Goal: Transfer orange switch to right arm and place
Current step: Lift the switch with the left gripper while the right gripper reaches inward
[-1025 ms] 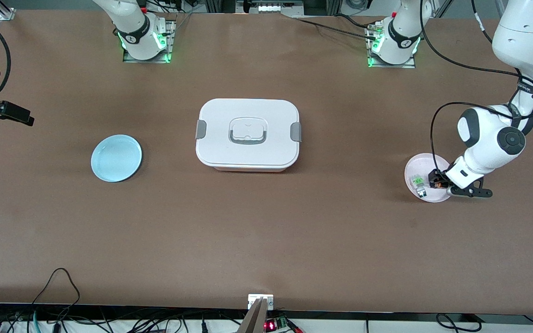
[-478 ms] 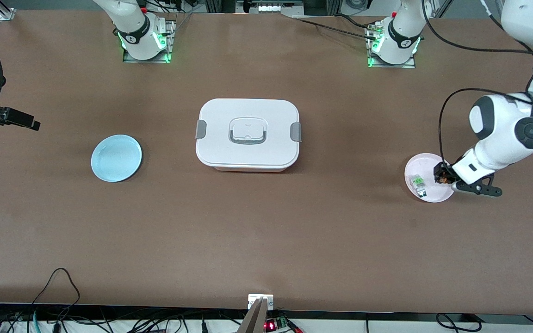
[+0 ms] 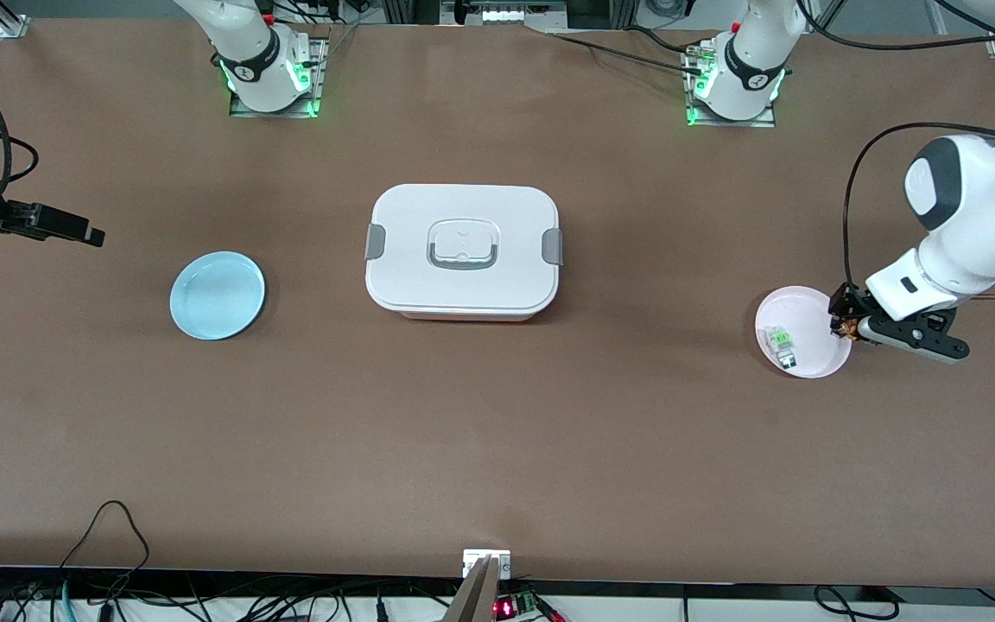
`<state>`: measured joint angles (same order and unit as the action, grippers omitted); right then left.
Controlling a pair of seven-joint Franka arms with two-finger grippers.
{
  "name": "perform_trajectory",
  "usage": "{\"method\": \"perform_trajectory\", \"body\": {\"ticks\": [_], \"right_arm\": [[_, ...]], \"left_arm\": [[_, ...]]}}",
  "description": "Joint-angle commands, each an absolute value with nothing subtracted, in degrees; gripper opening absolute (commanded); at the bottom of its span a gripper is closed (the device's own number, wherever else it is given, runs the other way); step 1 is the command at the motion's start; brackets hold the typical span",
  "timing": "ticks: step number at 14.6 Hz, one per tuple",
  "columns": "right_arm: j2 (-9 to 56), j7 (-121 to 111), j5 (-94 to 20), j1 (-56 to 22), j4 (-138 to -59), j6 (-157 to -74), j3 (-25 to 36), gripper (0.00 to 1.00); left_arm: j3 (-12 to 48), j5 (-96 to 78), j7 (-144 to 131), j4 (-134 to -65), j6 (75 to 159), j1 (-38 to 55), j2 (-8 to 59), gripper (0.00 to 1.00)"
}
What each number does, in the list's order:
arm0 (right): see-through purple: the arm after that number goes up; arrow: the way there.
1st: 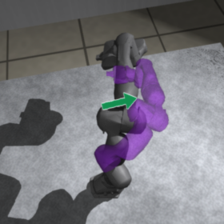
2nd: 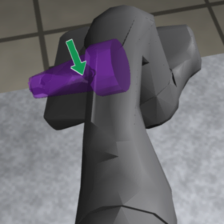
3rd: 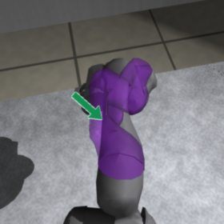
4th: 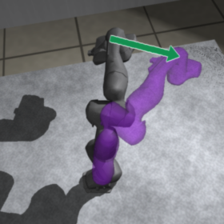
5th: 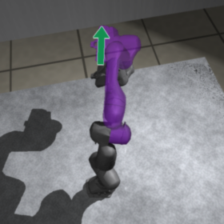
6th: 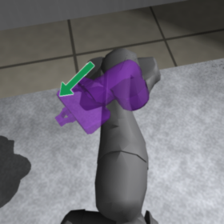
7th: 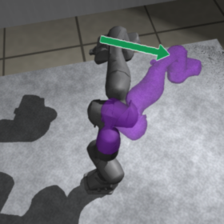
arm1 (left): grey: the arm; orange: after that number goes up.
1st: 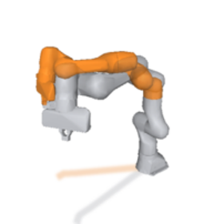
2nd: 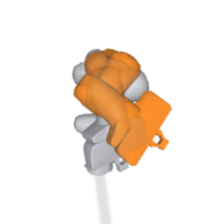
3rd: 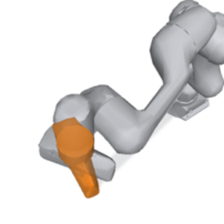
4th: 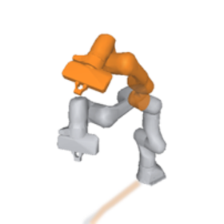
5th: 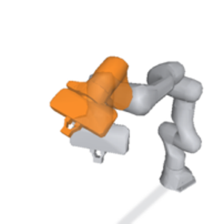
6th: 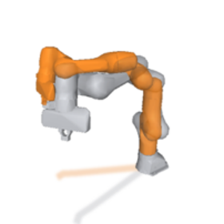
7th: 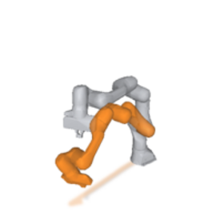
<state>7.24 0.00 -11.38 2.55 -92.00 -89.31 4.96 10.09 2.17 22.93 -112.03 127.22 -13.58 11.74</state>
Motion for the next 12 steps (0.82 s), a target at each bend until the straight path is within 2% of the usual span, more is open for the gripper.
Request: {"method": "perform_trajectory", "body": {"ticks": [1,7,8,12], "right_arm": [[8.8,-0.6,-18.0,2.8,-91.4,-87.4,4.8,1.0],[13.6,-6.8,-31.6,3.4,-91.8,-84.6,5.2,1.0],[13.6,-7.7,-36.1,3.6,-94.1,-85.3,5.2,1.0],[15.6,-8.2,-54.0,4.7,-101.2,-85.3,5.3,1.0]], "left_arm": [[11.1,-7.2,28.1,-103.6,115.0,-14.3,13.0,0.0],[11.1,-36.4,41.7,-103.1,99.2,-14.3,13.0,0.0],[11.4,-40.0,42.1,-103.0,96.9,-13.9,13.0,0.0],[15.7,-50.2,43.2,-100.9,96.8,-12.5,13.8,0.0]]}}
